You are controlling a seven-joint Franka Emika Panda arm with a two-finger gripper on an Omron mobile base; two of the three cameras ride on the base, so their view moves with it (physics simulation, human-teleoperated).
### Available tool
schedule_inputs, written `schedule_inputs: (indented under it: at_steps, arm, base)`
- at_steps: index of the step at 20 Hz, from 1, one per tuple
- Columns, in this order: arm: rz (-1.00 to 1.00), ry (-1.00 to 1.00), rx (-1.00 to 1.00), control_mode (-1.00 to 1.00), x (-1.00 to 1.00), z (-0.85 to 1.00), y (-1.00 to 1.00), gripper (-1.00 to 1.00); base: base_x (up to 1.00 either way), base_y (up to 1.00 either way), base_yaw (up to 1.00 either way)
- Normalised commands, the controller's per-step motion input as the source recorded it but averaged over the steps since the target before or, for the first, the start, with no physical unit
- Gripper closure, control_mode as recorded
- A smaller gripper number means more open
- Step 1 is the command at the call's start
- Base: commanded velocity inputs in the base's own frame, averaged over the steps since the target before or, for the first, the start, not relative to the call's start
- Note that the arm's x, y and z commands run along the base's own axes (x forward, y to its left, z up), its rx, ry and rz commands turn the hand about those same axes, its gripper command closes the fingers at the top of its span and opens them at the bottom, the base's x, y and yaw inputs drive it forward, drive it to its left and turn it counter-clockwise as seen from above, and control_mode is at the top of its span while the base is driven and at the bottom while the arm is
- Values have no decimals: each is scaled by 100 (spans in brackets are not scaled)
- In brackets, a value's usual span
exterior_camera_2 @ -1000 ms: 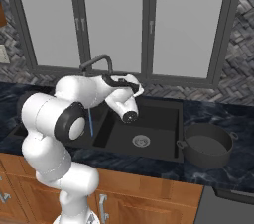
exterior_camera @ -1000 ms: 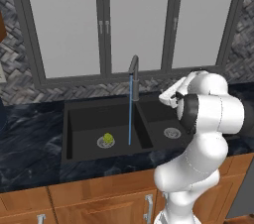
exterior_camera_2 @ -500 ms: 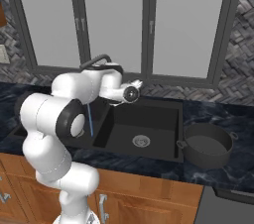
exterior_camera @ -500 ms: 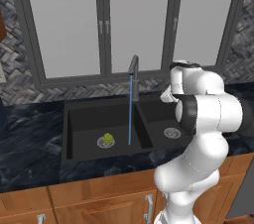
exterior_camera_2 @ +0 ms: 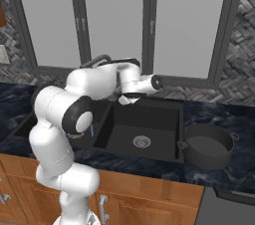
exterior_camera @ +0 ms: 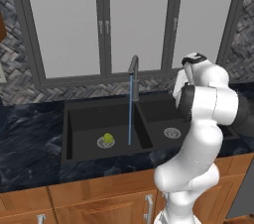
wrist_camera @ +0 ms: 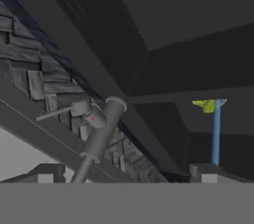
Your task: Dump the broccoli from the pot into the sink. Then turn on the water and wash the broccoli. Then turn off the water and put the broccoli back in the pot.
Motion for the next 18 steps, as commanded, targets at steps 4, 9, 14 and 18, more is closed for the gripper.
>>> schedule_inputs:
  at_steps: [4,9,14,18]
  arm:
    - [46,0,0,-100,0,-41,-40,-100]
    - [31,0,0,-100,25,-44,-1,-100]
    - [14,0,-2,-100,45,-29,29,-100]
    - [3,-7,0,-100,35,-15,16,-100]
  base:
    - [0,0,0]
    - [0,0,0]
    - [0,0,0]
    - [0,0,0]
